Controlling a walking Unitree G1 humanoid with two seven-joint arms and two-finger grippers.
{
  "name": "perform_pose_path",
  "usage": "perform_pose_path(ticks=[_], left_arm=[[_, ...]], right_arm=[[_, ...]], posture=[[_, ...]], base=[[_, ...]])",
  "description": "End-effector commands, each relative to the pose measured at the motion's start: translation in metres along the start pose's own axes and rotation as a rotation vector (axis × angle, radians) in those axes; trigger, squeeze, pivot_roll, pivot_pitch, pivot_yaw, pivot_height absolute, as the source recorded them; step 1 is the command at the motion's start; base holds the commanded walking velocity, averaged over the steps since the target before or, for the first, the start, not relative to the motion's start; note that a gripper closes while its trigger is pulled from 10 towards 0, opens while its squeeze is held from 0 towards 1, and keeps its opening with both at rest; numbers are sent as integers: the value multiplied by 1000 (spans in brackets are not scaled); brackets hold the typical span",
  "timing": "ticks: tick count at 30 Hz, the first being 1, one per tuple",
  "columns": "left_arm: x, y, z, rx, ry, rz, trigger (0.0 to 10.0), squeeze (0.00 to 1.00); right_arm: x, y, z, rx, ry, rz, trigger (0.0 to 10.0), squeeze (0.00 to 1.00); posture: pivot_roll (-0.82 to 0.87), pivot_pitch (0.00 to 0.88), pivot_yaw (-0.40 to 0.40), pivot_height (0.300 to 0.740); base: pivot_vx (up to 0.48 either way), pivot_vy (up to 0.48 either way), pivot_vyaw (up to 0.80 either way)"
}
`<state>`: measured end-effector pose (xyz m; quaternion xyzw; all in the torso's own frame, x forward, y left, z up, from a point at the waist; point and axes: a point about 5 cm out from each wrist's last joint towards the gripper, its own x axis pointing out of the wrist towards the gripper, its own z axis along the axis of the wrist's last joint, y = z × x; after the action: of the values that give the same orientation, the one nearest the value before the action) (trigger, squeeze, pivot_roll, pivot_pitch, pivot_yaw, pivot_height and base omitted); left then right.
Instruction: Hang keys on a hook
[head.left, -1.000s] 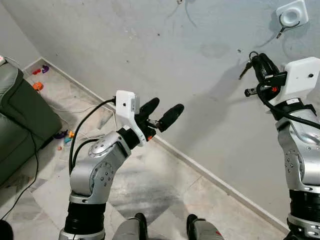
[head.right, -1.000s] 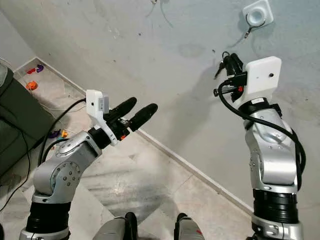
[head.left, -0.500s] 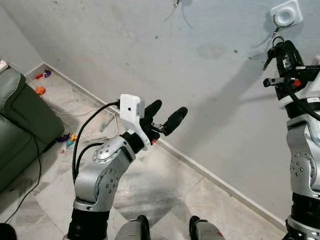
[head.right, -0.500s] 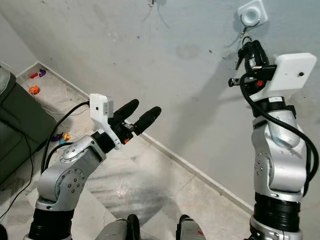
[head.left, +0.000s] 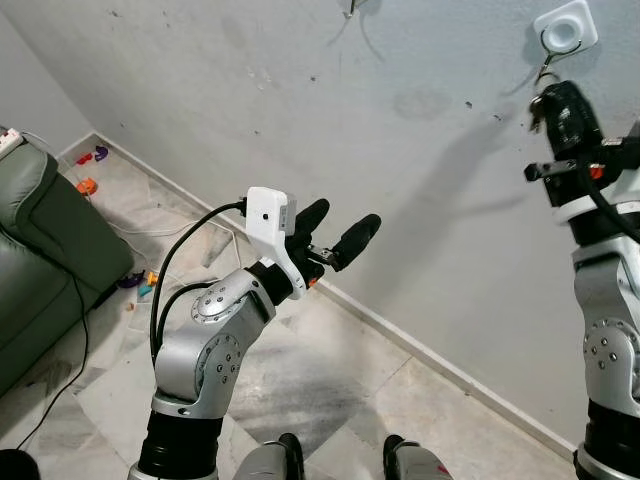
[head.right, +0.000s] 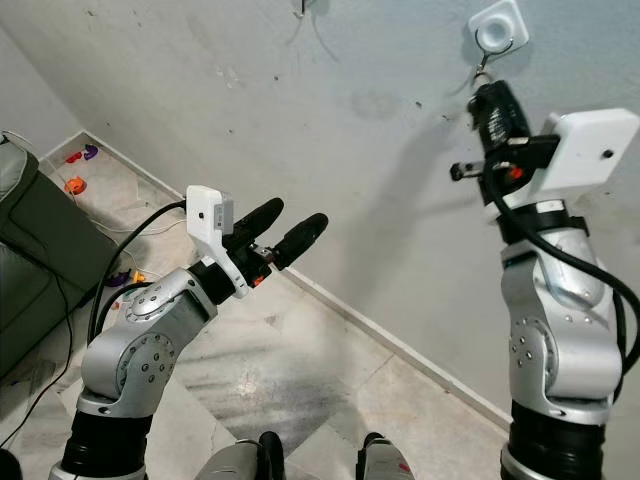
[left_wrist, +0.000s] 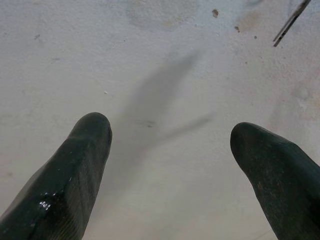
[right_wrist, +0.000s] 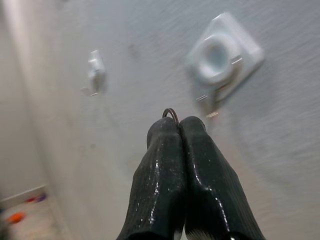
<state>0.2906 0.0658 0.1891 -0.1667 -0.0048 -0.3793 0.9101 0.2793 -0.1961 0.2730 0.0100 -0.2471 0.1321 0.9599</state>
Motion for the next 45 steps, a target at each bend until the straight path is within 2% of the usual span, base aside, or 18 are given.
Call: perform_pose_path(ticks=[1,45], left_arm=[[-3,5,-3,7,13,28,10000,0],[-3,5,-3,7,13,28,10000,0]], right_arm=[[-1,7,6,19,-18,42,0,0],[-1,7,6,19,-18,42,0,0]], posture=[[-113,186,154,740],[-113,186,154,740]], base=[[0,0,0],[0,0,0]])
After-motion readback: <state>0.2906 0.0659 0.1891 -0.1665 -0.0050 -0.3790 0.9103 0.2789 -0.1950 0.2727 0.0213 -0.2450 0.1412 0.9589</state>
